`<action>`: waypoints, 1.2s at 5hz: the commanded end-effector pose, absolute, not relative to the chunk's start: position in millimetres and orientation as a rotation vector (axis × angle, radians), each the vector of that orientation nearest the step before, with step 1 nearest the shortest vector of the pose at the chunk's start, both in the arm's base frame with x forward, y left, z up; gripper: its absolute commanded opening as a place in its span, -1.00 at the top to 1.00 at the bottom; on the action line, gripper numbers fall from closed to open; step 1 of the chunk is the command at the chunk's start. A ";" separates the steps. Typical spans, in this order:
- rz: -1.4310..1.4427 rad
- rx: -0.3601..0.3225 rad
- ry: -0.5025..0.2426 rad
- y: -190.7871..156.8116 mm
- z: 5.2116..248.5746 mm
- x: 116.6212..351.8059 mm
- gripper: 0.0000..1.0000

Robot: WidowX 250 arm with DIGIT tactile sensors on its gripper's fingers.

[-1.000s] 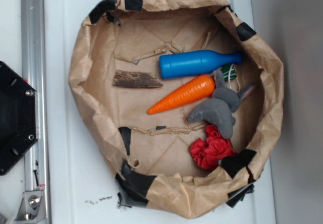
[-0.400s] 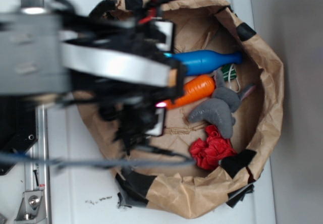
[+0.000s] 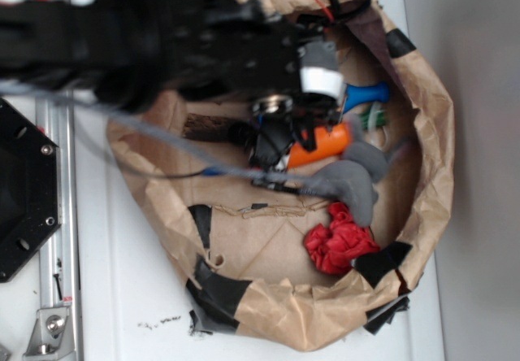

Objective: Grab the blue bottle.

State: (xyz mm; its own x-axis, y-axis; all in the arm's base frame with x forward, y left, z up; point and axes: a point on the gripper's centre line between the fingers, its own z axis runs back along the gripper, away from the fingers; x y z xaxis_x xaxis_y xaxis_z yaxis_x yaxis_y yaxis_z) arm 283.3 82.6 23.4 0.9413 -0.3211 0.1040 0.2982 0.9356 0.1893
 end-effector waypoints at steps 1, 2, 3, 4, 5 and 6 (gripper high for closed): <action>-0.384 0.135 -0.133 99.2 13.0 286.3 1.00; -0.342 0.191 -0.171 82.1 63.1 281.3 1.00; -0.298 0.233 -0.241 71.5 112.1 279.2 1.00; -0.224 0.271 -0.083 44.6 159.7 265.3 1.00; -0.092 0.225 -0.002 30.7 210.9 256.5 1.00; 0.162 0.129 -0.067 22.8 217.8 252.8 1.00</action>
State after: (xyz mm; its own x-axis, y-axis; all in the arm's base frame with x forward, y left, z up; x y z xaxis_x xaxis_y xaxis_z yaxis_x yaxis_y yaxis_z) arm 243.8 23.7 198.4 0.9869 0.1614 0.0084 -0.1611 0.9779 0.1333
